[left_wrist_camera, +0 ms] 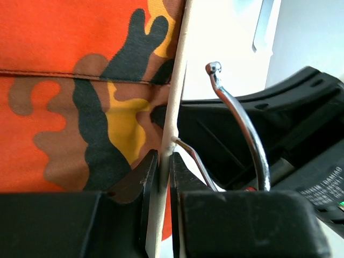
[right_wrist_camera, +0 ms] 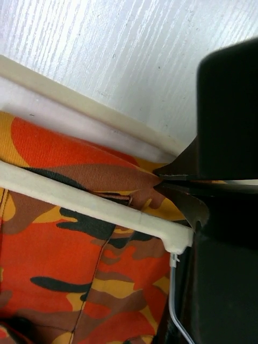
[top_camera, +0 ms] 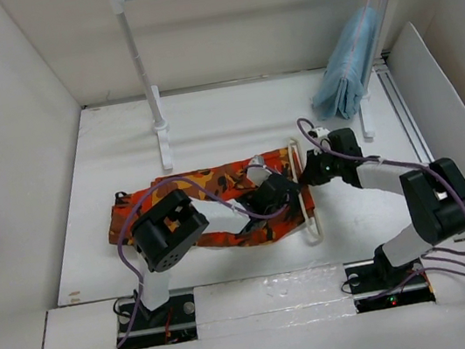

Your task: Place the trousers on the hanger

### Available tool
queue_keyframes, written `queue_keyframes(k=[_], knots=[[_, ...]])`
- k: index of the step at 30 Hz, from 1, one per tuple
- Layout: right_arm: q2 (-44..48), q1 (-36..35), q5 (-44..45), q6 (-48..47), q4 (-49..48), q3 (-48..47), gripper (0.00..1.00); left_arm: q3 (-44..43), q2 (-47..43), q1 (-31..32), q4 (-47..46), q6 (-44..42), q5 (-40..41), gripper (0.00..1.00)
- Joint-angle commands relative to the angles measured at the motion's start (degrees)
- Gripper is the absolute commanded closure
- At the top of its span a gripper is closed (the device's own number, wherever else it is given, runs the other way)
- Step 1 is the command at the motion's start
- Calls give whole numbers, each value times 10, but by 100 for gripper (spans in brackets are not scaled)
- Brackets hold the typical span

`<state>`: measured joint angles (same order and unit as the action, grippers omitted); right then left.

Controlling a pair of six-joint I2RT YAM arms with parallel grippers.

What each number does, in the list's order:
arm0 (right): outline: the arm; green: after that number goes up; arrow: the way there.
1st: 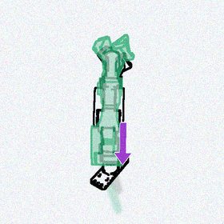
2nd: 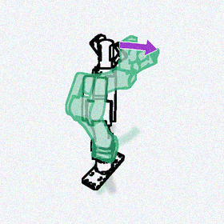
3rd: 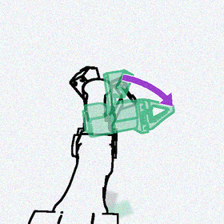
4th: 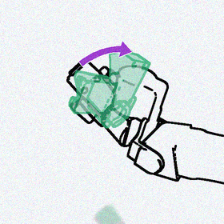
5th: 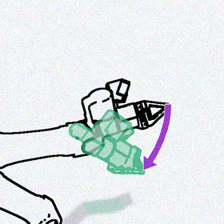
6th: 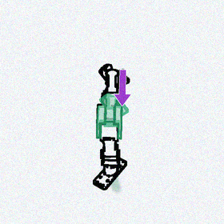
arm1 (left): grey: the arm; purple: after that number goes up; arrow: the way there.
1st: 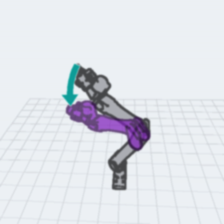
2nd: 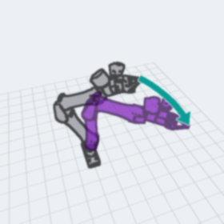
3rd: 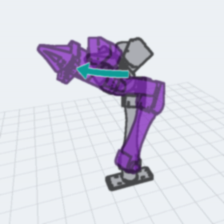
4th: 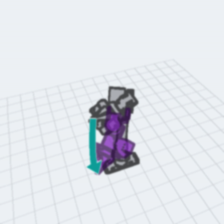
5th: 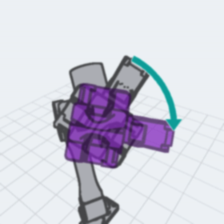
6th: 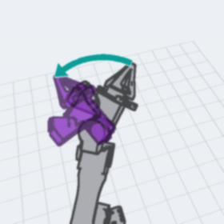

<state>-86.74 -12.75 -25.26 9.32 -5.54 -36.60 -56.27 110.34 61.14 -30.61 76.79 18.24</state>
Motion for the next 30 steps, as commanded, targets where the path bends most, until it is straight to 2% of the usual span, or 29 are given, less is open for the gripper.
queue_keyframes(k=[1,6,10,16,25,30], knots=[[36,8,-6,11,-6,-22,100,9,-7,-16,61,-19,14,100],[122,75,-3,-3,53,-46,100,32,-33,-23,91,-49,39,100],[193,130,4,-19,138,-53,100,55,-61,-36,117,-65,48,100],[249,211,11,-29,163,-30,100,107,-126,-65,143,-117,59,100],[170,237,31,-17,121,-53,100,163,-220,-70,186,-189,83,100],[109,237,37,-22,91,-72,100,156,-229,-63,180,-281,83,100]])
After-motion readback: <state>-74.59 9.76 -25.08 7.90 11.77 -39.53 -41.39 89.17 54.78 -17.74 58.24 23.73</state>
